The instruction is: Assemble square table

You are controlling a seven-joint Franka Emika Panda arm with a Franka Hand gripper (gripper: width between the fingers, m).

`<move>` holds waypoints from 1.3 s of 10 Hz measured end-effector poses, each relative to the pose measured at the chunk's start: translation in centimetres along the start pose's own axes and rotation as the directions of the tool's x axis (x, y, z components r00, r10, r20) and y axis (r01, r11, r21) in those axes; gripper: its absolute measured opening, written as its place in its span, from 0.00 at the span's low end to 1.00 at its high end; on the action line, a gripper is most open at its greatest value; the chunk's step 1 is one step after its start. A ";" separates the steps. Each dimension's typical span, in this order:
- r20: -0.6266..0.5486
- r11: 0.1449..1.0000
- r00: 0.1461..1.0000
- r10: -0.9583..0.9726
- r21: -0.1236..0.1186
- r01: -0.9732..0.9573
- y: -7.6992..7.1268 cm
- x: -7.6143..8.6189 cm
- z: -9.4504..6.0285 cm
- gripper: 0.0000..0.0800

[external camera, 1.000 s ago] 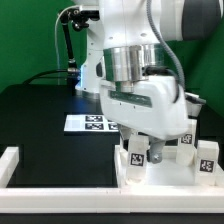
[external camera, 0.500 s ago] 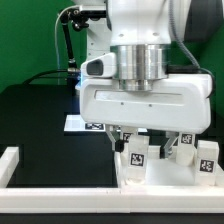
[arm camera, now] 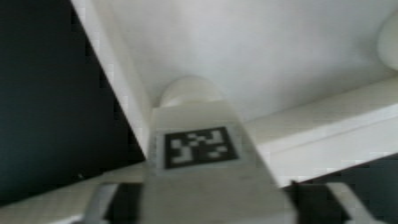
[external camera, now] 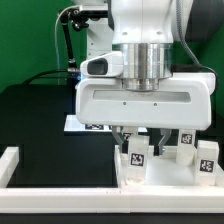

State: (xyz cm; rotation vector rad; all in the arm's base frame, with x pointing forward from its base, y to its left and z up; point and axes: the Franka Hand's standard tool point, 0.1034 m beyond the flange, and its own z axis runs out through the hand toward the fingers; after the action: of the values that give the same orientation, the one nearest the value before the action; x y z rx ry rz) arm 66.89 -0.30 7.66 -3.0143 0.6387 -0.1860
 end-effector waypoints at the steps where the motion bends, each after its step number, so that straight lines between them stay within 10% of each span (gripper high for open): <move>1: 0.000 0.998 0.998 0.070 -0.001 -0.070 0.1 0.0 0.0 0.36; 5: 0.015 0.834 0.834 0.552 -0.009 -0.552 0.5 0.1 0.2 0.36; 8: 0.101 0.392 0.392 0.915 0.013 -0.920 0.6 0.2 0.2 0.36; 11: 0.098 0.404 0.403 0.910 0.013 -0.915 0.8 0.2 0.2 0.48; 12: 0.098 0.406 0.405 0.909 0.013 -0.914 0.8 0.2 0.2 0.72; 13: 0.074 0.600 0.600 0.797 0.024 -0.800 0.9 0.2 0.3 0.72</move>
Offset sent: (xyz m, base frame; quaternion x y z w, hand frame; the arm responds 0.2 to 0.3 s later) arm 0.0025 -0.0187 -0.0090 -0.0231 -0.0180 0.3054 0.9518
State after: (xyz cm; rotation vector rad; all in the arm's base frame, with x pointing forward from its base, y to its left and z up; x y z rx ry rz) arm 66.75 -1.19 7.37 -2.3310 1.8448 -0.0600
